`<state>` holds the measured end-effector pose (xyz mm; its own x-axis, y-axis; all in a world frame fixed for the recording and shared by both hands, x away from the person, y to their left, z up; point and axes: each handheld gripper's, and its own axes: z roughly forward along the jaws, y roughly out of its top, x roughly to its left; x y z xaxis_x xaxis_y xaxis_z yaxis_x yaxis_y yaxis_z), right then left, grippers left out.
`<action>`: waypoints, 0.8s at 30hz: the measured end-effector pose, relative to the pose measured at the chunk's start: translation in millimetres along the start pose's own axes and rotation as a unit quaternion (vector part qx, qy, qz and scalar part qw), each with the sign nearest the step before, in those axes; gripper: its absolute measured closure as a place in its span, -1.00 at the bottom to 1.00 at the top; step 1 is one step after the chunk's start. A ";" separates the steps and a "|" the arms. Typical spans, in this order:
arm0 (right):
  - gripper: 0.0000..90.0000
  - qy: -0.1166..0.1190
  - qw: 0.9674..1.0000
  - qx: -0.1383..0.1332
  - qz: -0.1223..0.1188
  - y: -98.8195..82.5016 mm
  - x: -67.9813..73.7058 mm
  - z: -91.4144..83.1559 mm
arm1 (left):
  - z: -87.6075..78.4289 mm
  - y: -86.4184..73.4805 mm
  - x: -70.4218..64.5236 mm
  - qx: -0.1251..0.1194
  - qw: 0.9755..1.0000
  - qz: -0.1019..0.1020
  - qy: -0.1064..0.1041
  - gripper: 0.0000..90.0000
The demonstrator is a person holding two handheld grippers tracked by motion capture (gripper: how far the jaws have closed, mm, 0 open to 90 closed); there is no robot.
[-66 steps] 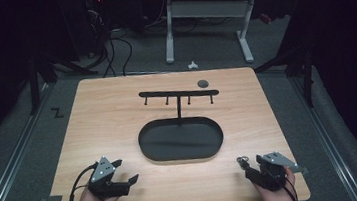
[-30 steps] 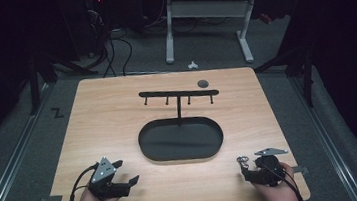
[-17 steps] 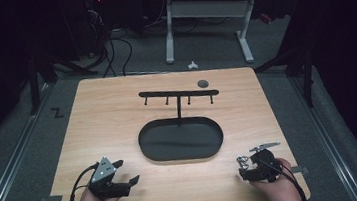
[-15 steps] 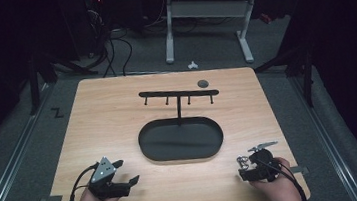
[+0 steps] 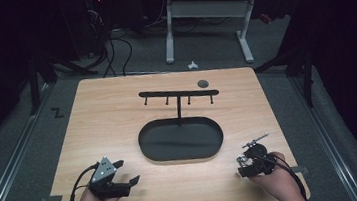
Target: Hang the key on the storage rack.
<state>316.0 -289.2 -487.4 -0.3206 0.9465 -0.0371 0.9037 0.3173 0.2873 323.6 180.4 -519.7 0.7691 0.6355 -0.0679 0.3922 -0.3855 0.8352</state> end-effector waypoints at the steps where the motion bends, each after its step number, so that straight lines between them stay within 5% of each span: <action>1: -0.19 -0.001 1.000 0.003 0.000 1.4 -0.7 0.5 | 0.0 0.0 0.0 0.001 1.000 0.000 0.000 -0.59; 13: 0.24 0.004 1.000 0.011 -0.001 14.1 -4.2 2.4 | 0.4 0.1 -0.4 0.003 1.000 0.003 -0.002 -0.58; 24: 0.24 0.000 1.000 -0.008 -0.020 27.4 3.6 1.2 | 1.4 0.1 -0.9 0.006 1.000 0.004 -0.003 -0.58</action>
<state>339.9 -277.0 -480.8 -0.3560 0.9333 -0.0479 0.8860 0.3534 0.3001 323.6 178.8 -520.4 0.7753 0.6281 -0.0657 0.3931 -0.3986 0.8286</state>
